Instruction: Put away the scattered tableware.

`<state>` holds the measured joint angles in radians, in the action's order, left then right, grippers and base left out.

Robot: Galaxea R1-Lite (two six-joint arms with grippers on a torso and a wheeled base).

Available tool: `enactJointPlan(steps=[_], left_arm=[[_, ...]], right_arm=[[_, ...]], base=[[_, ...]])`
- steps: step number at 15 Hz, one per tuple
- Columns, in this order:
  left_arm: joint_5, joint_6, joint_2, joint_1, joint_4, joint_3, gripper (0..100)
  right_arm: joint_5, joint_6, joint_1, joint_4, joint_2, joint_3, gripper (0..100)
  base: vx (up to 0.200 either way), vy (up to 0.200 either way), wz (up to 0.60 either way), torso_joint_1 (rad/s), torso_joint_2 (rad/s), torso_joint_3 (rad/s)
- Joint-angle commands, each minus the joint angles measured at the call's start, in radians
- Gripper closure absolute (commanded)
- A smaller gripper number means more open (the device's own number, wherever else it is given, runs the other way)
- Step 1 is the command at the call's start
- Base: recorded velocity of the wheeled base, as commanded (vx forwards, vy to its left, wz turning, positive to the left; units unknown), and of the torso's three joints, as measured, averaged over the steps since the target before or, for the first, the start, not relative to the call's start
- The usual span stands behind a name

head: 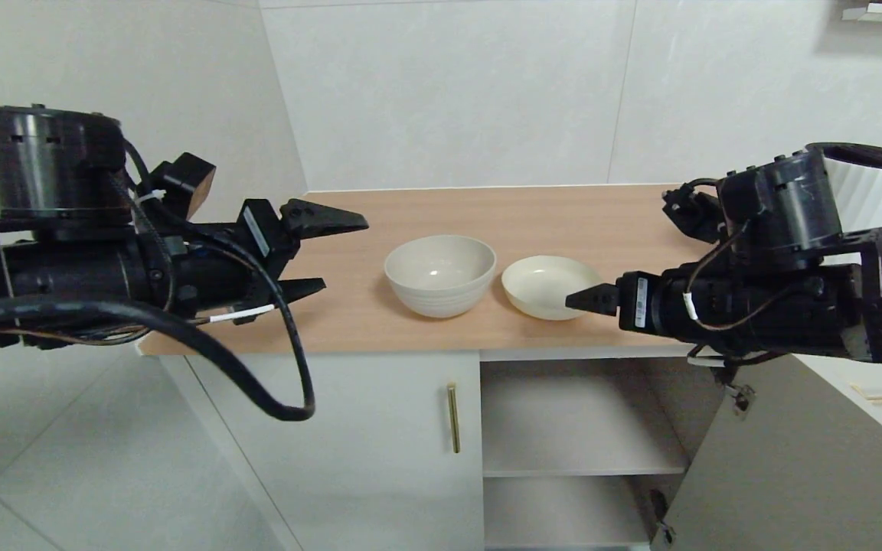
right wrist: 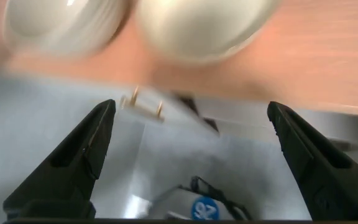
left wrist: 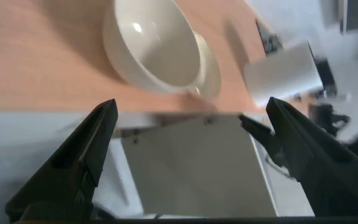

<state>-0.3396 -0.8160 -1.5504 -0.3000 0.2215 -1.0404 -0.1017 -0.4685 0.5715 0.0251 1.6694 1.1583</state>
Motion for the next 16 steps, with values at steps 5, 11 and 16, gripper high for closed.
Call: enactJointPlan(steps=[5,11,16], left_arm=[[0.174,-0.055,-0.191,-0.027,0.03,-0.073,0],[0.186,-0.127,-0.278,-0.041,0.035,-0.119,0],[0.189,-0.127,-0.326,-0.056,0.053,-0.119,0]], right_arm=[[-0.115,-0.05,-0.022,-0.021,0.102,0.11,0],[-0.118,-0.061,-0.038,-0.016,0.107,0.116,0],[-0.118,-0.059,-0.038,-0.016,0.107,0.115,0]], base=[[0.0,0.0,0.0,0.0,0.0,0.0],[0.0,0.0,0.0,0.0,0.0,0.0],[0.0,0.0,0.0,0.0,0.0,0.0]])
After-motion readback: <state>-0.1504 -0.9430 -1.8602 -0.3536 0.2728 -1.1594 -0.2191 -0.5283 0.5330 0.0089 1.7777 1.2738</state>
